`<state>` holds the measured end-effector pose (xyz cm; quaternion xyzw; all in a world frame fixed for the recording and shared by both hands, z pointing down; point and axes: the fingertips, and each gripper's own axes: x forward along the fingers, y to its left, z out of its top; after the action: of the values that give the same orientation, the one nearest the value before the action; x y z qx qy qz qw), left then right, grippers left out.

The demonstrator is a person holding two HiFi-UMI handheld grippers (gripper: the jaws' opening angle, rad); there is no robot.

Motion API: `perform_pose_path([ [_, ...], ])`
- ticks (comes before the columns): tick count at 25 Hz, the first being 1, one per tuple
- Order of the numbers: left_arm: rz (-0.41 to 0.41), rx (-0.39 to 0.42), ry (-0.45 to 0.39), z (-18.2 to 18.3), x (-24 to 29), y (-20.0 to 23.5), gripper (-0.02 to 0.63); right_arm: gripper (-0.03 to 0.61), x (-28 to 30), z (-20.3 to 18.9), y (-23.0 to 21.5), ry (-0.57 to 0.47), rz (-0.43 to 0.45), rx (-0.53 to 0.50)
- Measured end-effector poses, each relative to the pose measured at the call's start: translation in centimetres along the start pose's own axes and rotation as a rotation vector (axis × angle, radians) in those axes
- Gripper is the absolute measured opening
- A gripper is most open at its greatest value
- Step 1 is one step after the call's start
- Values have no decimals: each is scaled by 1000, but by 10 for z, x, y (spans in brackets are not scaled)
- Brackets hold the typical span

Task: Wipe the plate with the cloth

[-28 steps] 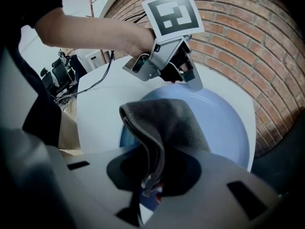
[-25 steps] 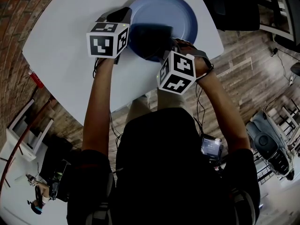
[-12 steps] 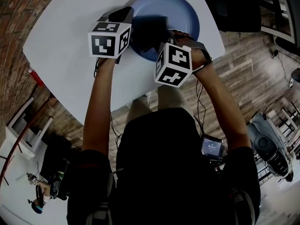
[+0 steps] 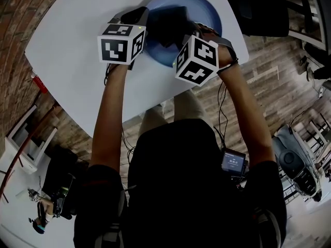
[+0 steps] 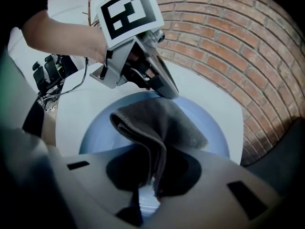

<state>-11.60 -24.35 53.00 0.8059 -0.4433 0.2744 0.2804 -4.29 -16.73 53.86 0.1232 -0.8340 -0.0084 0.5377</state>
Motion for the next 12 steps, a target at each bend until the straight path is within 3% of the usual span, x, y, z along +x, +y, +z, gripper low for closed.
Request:
perform_pose_path([
  [12,-2,-6,0,-2,-1,0,28,52,-4,-15,-26,28,-70,49],
])
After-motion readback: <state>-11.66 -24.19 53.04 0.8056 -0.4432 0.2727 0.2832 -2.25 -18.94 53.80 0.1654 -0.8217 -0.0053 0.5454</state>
